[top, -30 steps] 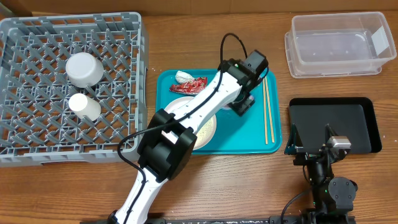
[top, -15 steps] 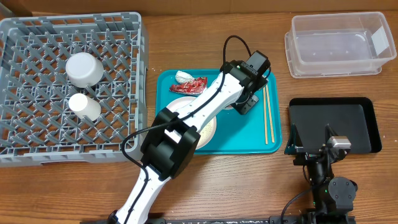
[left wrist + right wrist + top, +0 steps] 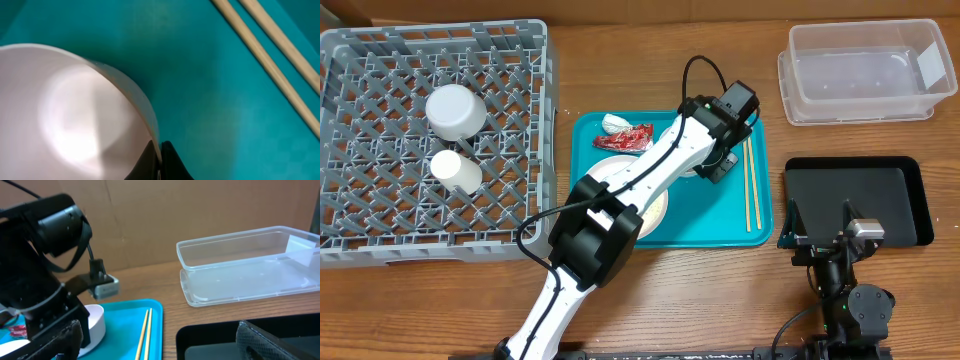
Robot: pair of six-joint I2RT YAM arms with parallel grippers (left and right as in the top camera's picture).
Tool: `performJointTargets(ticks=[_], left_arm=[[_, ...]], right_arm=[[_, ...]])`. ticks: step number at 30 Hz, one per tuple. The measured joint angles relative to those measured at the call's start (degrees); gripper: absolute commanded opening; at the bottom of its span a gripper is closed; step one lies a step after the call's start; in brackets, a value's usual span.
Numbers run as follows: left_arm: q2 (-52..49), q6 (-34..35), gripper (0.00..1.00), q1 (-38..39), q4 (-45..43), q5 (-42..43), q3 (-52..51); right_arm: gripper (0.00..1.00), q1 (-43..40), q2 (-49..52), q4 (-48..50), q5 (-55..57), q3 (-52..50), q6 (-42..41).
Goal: Sort waste into correct bins and load items into the dishwasher
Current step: 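Lift the pink-rimmed bowl and carry it toward the dish rack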
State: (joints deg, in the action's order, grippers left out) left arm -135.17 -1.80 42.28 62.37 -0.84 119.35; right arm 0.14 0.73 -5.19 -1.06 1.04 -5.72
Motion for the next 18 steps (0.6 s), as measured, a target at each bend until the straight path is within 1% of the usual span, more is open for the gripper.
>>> performJointTargets(ticks=[3, 8, 11, 15, 18], left_arm=[[0.00, 1.99, 0.04, -0.07, 4.59, -0.02, 5.03], [0.00, 6.58, 0.04, -1.77, 14.25, 0.00, 22.01], [0.20, 10.32, 0.04, -5.25, 18.80, 0.24, 31.47], [1.57, 15.96, 0.04, -15.56, 24.59, 3.06, 40.54], [2.97, 19.71, 0.04, -26.97, 28.26, 8.24, 44.63]], right_arm=[[1.00, 0.00, 0.00, 0.00, 0.00, 0.00, -0.02], [1.00, 0.00, 0.00, 0.00, 0.00, 0.00, 0.00], [1.00, 0.00, 0.00, 0.02, 0.00, 0.00, -0.02], [1.00, 0.00, 0.00, 0.04, 0.02, 0.00, 0.00], [1.00, 0.00, 0.00, 0.00, 0.04, 0.00, 0.00]])
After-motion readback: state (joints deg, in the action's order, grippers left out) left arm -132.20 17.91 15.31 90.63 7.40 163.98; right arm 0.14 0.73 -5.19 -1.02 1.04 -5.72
